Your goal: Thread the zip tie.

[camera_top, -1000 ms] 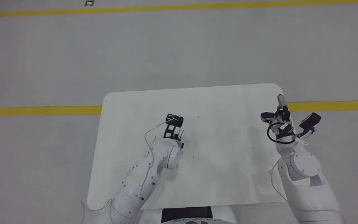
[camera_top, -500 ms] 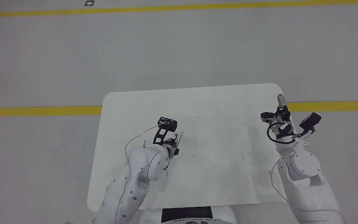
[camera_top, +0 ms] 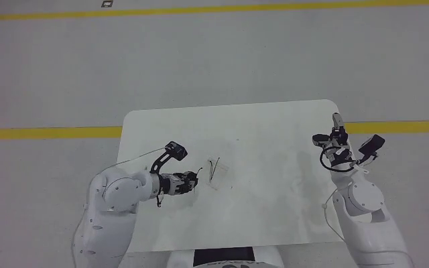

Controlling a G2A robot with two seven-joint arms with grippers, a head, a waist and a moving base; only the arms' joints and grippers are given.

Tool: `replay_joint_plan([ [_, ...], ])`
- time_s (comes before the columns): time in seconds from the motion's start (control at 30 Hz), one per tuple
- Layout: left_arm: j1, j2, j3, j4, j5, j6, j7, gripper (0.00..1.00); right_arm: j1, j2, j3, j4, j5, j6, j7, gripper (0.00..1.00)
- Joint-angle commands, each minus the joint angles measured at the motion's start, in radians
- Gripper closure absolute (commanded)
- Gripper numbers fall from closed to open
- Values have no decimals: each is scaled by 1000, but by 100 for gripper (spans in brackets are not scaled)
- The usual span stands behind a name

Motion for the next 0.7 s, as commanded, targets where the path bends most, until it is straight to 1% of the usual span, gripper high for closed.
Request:
replay_joint_plan([
  [0.0, -14, 25, -4, 34, -84, 11, 1, 100, 0, 0, 0, 0, 0, 0, 0, 0],
  [0.07, -29, 52, 2, 60, -148, 11, 1, 100, 0, 0, 0, 0, 0, 0, 0, 0],
  [0.1, -38, 70, 2, 76, -180, 11, 1, 100, 0, 0, 0, 0, 0, 0, 0, 0],
  [0.2, -59, 109, 10, 106, -233, 11, 1, 100, 0, 0, 0, 0, 0, 0, 0, 0],
  [0.23, -67, 125, 19, 112, -249, 11, 1, 100, 0, 0, 0, 0, 0, 0, 0, 0],
  [0.57, -67, 125, 19, 112, -249, 11, 1, 100, 0, 0, 0, 0, 0, 0, 0, 0],
  [0.63, -70, 125, 31, 123, -248, 19, 41, 100, 0, 0, 0, 0, 0, 0, 0, 0],
  [0.67, -76, 127, 33, 119, -217, 11, 64, 100, 0, 0, 0, 0, 0, 0, 0, 0],
])
